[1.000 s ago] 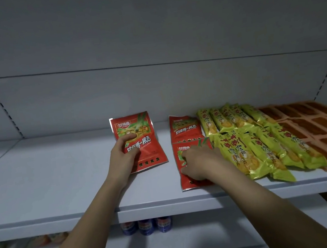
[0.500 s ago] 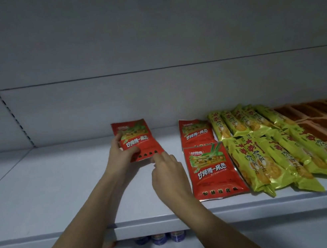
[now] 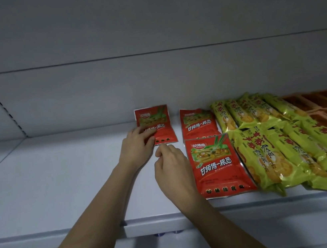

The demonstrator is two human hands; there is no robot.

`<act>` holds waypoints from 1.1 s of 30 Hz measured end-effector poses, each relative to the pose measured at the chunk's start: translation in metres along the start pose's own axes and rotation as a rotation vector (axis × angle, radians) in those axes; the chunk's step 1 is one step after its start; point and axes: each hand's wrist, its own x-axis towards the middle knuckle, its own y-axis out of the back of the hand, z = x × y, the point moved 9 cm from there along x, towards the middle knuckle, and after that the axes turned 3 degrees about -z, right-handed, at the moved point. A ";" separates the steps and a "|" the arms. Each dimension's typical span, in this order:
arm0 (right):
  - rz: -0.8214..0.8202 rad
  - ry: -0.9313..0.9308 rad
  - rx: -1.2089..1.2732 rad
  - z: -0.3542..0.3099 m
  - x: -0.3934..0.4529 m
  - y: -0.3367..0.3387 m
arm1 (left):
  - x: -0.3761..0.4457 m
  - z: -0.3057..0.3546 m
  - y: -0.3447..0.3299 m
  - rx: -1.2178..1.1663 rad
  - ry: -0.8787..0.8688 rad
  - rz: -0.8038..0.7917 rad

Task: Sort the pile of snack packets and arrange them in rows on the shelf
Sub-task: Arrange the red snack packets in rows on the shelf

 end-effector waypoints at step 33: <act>-0.637 0.270 0.001 -0.286 0.007 -0.177 | -0.221 -0.264 0.251 0.000 0.534 0.017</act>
